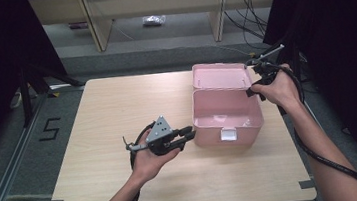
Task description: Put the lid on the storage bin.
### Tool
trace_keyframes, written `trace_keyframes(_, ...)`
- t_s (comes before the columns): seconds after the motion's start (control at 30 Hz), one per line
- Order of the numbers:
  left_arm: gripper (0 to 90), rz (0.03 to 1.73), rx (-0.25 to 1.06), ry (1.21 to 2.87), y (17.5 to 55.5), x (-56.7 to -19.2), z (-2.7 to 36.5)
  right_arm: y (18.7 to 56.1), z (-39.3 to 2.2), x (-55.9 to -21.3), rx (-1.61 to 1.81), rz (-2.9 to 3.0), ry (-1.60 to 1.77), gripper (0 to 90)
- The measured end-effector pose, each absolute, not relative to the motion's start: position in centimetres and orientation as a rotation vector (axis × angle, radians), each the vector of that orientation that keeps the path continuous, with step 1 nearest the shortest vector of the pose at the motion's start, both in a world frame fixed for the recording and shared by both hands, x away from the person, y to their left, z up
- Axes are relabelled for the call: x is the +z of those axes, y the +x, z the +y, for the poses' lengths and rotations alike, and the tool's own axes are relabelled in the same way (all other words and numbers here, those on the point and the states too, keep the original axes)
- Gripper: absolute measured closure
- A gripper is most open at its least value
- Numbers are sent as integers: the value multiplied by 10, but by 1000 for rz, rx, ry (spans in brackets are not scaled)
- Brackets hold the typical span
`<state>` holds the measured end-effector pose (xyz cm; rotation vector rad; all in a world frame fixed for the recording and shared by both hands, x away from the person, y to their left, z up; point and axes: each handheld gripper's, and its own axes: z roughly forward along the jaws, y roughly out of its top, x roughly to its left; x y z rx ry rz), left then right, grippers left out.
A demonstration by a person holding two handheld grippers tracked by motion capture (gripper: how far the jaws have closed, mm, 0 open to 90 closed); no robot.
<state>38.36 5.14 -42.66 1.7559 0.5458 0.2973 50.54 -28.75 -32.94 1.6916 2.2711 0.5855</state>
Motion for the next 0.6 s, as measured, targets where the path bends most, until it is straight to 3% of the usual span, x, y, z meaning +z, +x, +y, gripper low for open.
trace_keyframes(0.33, 890, 495, 267, 1767, 384, -427, 39, 516, -294, -333, 603, 2215, 1745, 647)
trace_keyframes(0.6, 897, 450, 257, 1773, 380, -425, 27, 522, -299, -333, 610, 2181, 1734, 684)
